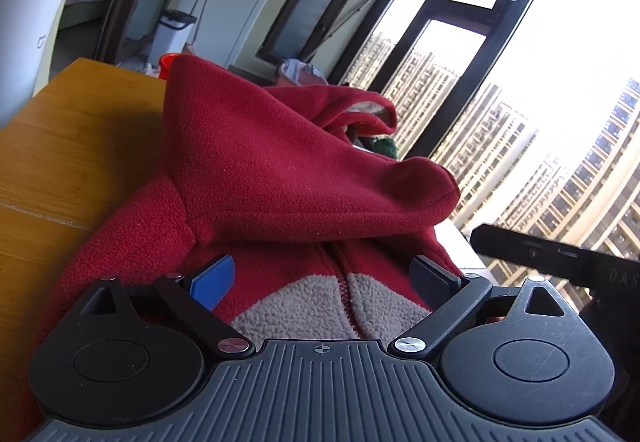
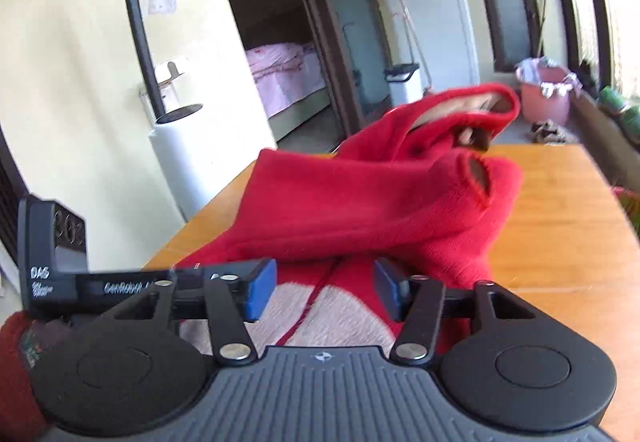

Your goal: Fold clothes

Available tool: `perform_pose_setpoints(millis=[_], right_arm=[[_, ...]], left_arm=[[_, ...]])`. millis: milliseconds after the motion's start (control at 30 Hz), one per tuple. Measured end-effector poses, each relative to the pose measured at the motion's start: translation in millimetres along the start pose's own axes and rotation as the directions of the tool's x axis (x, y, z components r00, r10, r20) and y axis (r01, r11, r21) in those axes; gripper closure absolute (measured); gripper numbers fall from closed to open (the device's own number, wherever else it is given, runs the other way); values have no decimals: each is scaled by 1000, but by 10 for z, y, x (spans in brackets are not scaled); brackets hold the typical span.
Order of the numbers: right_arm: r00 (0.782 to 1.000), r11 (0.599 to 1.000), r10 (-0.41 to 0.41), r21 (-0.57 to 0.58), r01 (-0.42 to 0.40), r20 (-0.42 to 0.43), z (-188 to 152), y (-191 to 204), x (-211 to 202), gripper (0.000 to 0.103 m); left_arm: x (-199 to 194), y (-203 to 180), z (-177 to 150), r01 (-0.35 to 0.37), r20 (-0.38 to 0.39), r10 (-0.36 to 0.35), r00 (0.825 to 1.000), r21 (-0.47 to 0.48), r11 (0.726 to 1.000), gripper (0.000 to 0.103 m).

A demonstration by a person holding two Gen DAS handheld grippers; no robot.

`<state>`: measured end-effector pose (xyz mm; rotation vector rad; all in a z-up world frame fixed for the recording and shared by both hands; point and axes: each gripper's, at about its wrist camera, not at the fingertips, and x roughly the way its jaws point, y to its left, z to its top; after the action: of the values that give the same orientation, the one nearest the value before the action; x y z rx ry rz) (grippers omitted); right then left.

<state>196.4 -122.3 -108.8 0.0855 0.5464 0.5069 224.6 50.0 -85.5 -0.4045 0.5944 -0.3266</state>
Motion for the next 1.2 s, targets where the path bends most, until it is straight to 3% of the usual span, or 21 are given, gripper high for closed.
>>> perform_pose_setpoints(millis=[100, 200, 267, 300, 333, 433, 533, 633, 733, 867, 933, 1100, 1133, 1200], right_arm=[[988, 989, -148, -17, 149, 49, 315, -156, 250, 56], [974, 974, -226, 5, 226, -7, 473, -377, 665, 55], [973, 975, -215, 46, 219, -85, 473, -495, 950, 59], [976, 979, -187, 63, 195, -113, 474, -524, 1046, 78], [979, 982, -169, 64, 177, -113, 488, -492, 1094, 86], [991, 991, -131, 24, 131, -26, 632, -304, 1043, 90], [985, 996, -88, -6, 90, 147, 894, -145, 740, 91], [978, 997, -74, -17, 79, 195, 1047, -165, 644, 91], [979, 986, -159, -29, 164, 130, 866, -296, 836, 91], [965, 963, -256, 79, 259, -53, 356, -727, 1113, 91], [968, 962, -245, 114, 250, -54, 159, -849, 1096, 91], [965, 964, -253, 66, 257, -68, 207, -777, 944, 89], [962, 963, -265, 36, 268, -65, 223, -730, 913, 86], [955, 956, -295, -10, 295, -41, 249, -620, 836, 66]], left_arm=[[4, -49, -16, -5, -1, 5, 1000, 23, 1000, 2], [2, -31, -18, 0, -1, 0, 1000, 11, 1000, 1], [5, -25, -20, -1, -2, 1, 1000, 8, 1000, 0], [7, -24, -20, -2, -3, 2, 1000, 8, 1000, 0], [9, -23, -20, -3, -4, 3, 1000, 7, 1000, 0], [20, -8, -14, -1, -11, 1, 1000, -4, 1000, 0], [2, 3, 3, 11, -6, -11, 1000, -14, 1000, 0], [-83, -69, 60, 40, 30, -41, 999, 23, 999, 0], [-169, -172, 148, 34, 75, -40, 996, 76, 997, 0], [-138, -276, 315, 6, 107, -22, 994, 147, 989, 0], [-17, -290, 384, -23, 103, 5, 995, 181, 983, 0], [405, -215, 439, -138, 35, 134, 990, 229, 963, 0], [460, -192, 432, -156, 25, 154, 988, 234, 960, 0], [486, -158, 400, -163, 19, 163, 986, 229, 960, 0]])
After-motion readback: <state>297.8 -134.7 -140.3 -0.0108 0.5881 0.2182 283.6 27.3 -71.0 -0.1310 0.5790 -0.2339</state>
